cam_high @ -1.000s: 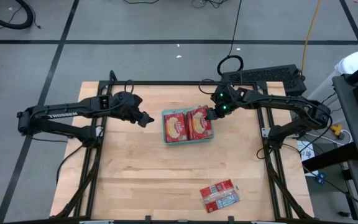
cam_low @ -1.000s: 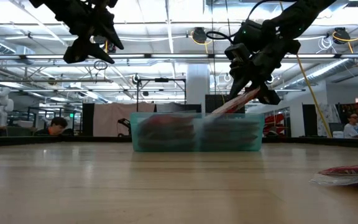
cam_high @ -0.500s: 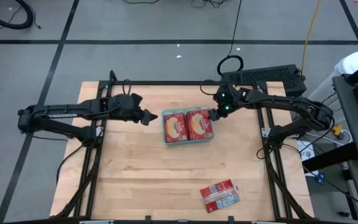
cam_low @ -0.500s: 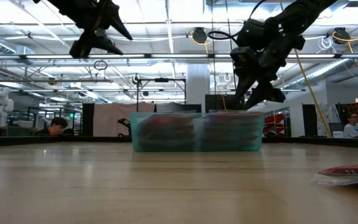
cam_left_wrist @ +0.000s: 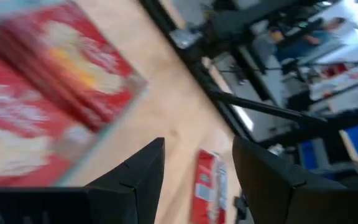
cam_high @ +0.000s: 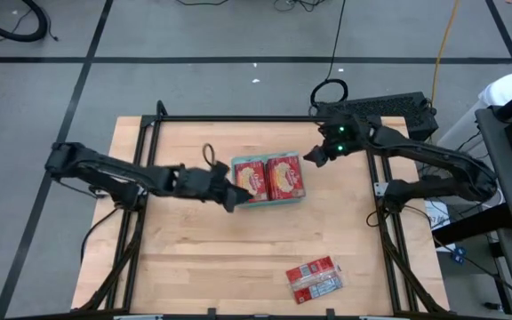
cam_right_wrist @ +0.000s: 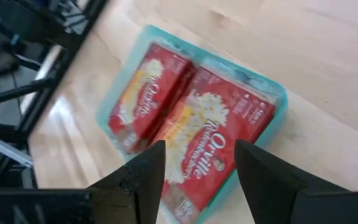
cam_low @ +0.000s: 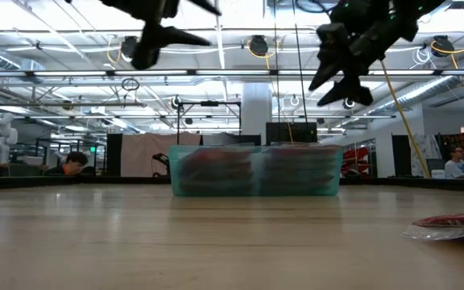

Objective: Sort popcorn bags into baskets
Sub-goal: Put the red popcorn bag into the green bin

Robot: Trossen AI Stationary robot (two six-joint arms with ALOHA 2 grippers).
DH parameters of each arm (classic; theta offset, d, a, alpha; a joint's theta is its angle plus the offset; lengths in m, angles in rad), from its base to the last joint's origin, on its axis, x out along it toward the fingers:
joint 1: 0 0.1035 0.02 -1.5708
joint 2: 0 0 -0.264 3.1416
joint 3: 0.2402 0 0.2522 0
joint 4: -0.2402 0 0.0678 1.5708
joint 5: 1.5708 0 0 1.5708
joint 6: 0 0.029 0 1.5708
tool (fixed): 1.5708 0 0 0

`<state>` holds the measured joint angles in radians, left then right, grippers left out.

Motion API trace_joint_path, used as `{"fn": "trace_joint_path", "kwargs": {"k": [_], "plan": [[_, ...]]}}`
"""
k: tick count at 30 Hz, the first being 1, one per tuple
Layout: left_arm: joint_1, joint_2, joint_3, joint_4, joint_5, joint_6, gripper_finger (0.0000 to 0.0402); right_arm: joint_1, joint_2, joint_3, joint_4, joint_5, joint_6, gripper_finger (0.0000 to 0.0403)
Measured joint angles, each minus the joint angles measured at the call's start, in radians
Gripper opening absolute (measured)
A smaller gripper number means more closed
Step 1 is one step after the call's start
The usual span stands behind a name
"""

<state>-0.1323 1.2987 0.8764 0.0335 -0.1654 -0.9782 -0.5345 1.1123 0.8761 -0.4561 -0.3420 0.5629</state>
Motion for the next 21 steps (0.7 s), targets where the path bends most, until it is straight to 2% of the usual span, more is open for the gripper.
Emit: {"fn": "trace_joint_path", "kwargs": {"k": [4, 6, 13, 17, 21], "plan": [[-0.057, 0.114, 0.006, 0.210, -0.001, 0.051, 0.0191, 0.010, -0.073, 0.000, -0.030, -0.001, -0.008, 0.0185], [-0.086, 0.164, 0.041, 0.254, -0.020, 0.094, 0.0191, 0.017, -0.107, 0.000, -0.046, -0.002, -0.029, 0.0185], [-0.141, 0.355, 0.271, 0.134, -0.019, 0.274, 0.0191, 0.063, -0.199, 0.000, -0.074, -0.079, -0.033, 0.0185], [-0.166, 0.472, 0.418, 0.062, -0.010, 0.426, 0.0191, 0.117, -0.246, 0.000, -0.076, -0.078, 0.011, 0.0185], [-0.165, 0.565, 0.505, 0.047, -0.004, 0.452, 0.0191, 0.169, -0.292, 0.000, -0.103, -0.075, 0.040, 0.0185]]}}
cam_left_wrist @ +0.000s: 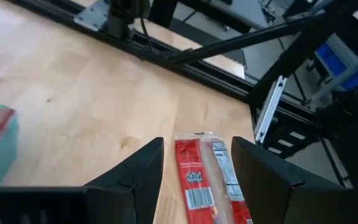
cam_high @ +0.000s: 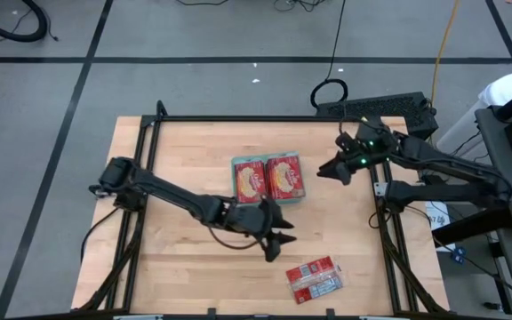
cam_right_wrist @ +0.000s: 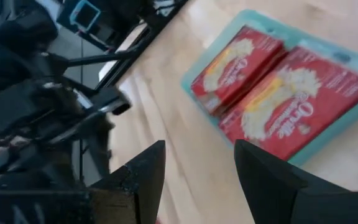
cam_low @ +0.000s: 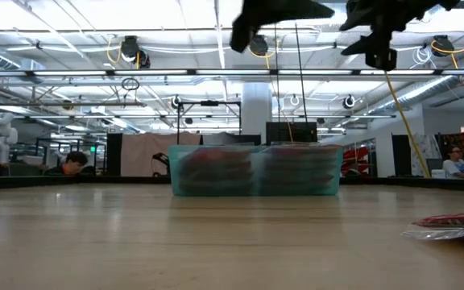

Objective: Sort popcorn bags into baskets
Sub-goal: Put the red popcorn bag into the green bin

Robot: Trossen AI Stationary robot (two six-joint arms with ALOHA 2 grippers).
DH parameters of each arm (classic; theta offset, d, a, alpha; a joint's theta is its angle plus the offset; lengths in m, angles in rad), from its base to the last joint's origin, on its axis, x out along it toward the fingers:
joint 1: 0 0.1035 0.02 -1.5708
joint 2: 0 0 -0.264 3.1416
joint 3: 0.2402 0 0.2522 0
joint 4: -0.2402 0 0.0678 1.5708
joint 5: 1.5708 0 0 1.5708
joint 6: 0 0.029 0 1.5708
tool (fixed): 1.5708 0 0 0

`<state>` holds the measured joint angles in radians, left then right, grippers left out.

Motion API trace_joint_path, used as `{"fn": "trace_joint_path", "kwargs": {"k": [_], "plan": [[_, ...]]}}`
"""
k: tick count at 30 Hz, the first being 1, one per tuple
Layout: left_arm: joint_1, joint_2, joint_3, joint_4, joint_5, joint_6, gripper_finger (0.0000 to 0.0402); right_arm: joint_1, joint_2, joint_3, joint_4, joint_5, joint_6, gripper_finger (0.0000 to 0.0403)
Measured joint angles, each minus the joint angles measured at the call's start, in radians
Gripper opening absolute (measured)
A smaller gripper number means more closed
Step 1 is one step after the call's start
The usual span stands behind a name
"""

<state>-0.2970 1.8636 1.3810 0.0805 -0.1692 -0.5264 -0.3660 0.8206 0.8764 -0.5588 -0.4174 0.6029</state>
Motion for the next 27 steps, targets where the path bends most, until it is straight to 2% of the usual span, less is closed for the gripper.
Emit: {"fn": "trace_joint_path", "kwargs": {"k": [8, 19, 27], "plan": [[0.000, 0.119, 0.063, -0.004, 0.115, -0.016, 0.0191, 0.072, -0.069, 0.000, -0.083, 0.131, 0.015, 0.0185], [-0.030, 0.258, 0.066, 0.029, 0.147, 0.121, 0.0205, 0.074, -0.065, -0.011, -0.066, 0.159, 0.009, 0.0185], [-0.066, 0.368, 0.067, 0.321, 0.191, 0.191, 0.0230, 0.079, -0.065, -0.086, -0.004, 0.155, 0.076, 0.0185]]}}
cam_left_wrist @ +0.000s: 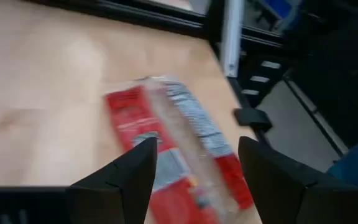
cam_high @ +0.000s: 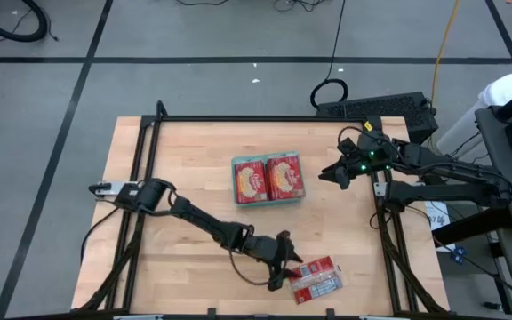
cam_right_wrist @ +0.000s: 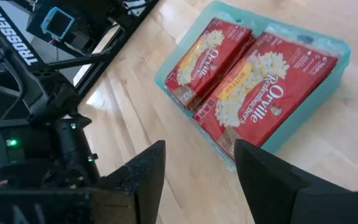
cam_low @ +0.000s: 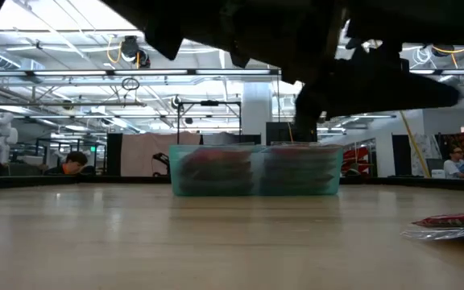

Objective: Sort popcorn bags into baskets
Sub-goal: Put the red popcorn bag into the green bin

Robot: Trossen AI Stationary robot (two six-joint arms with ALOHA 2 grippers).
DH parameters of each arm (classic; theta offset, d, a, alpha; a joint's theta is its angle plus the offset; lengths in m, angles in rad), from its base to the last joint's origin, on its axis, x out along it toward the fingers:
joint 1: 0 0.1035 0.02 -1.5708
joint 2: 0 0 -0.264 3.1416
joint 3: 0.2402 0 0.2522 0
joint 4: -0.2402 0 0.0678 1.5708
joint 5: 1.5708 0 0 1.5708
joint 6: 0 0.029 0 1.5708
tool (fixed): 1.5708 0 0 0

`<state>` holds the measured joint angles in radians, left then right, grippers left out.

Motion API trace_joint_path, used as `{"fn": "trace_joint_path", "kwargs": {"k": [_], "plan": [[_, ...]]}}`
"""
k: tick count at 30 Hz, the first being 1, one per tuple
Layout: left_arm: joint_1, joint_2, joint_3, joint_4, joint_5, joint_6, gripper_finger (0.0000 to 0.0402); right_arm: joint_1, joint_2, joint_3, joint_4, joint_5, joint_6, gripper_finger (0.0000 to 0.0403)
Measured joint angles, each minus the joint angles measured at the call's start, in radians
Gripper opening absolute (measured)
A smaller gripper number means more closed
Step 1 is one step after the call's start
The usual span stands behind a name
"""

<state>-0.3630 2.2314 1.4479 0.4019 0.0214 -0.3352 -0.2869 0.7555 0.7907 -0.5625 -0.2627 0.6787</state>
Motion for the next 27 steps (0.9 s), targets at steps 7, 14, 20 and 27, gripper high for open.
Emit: {"fn": "trace_joint_path", "kwargs": {"k": [7, 14, 20, 27], "plan": [[-0.033, 0.052, 0.000, 0.031, -0.010, 0.071, 0.0232, 0.008, -0.001, -0.043, 0.029, 0.002, 0.007, 0.0185], [-0.027, 0.077, -0.001, -0.016, -0.060, 0.087, 0.0232, 0.008, -0.001, -0.074, 0.040, 0.003, 0.017, 0.0185], [0.011, 0.072, 0.003, -0.216, -0.132, 0.097, 0.0232, 0.008, -0.001, -0.074, 0.057, 0.004, 0.036, 0.0185], [0.088, 0.041, 0.002, -0.316, -0.044, 0.053, 0.0230, 0.008, -0.001, -0.074, 0.081, 0.003, 0.063, 0.0185]]}}
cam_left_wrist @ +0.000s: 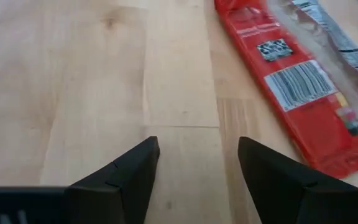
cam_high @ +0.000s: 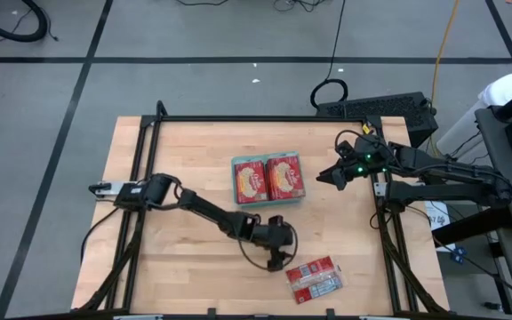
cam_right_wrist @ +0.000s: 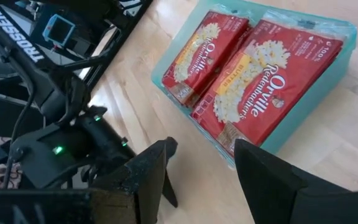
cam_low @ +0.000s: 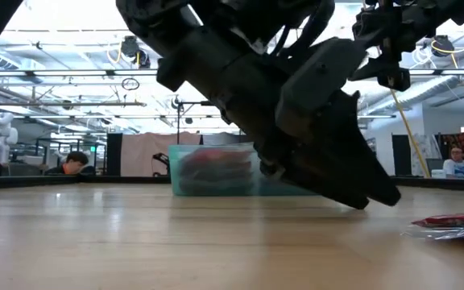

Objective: Sort popcorn bags into baskets
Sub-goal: Put the red popcorn bag into the green bin

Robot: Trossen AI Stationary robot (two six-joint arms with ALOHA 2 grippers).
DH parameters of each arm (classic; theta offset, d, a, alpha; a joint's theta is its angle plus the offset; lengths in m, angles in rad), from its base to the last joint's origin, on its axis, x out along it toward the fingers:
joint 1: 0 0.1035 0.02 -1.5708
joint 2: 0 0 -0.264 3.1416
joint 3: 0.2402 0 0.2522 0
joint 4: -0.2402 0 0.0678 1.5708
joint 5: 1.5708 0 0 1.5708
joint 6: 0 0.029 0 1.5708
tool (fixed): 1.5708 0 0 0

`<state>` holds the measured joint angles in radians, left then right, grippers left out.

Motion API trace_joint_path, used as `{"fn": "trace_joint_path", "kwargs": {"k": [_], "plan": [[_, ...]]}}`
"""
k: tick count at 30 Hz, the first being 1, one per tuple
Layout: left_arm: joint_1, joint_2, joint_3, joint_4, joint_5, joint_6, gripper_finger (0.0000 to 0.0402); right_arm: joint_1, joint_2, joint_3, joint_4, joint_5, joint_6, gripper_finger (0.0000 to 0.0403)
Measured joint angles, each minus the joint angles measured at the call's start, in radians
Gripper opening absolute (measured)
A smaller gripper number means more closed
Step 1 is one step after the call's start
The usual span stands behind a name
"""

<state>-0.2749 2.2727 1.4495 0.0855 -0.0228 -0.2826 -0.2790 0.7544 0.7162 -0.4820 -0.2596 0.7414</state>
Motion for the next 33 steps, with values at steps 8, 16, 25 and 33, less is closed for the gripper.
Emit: {"fn": "trace_joint_path", "kwargs": {"k": [8, 16, 25, 33], "plan": [[-0.075, -0.014, -0.003, 0.156, 0.197, 0.235, 0.0171, 0.016, -0.006, 0.000, -0.001, 0.023, 0.003, 0.0185], [-0.108, 0.014, -0.004, 0.239, 0.150, 0.245, 0.0129, 0.019, -0.005, 0.000, -0.005, 0.074, -0.047, 0.0185], [-0.031, 0.050, -0.001, 0.153, 0.133, 0.217, 0.0110, 0.019, -0.004, 0.000, -0.009, 0.074, -0.050, 0.0185], [0.068, 0.041, 0.002, 0.086, 0.096, 0.027, 0.0106, 0.047, -0.004, 0.000, -0.095, 0.047, -0.028, 0.0185]]}}
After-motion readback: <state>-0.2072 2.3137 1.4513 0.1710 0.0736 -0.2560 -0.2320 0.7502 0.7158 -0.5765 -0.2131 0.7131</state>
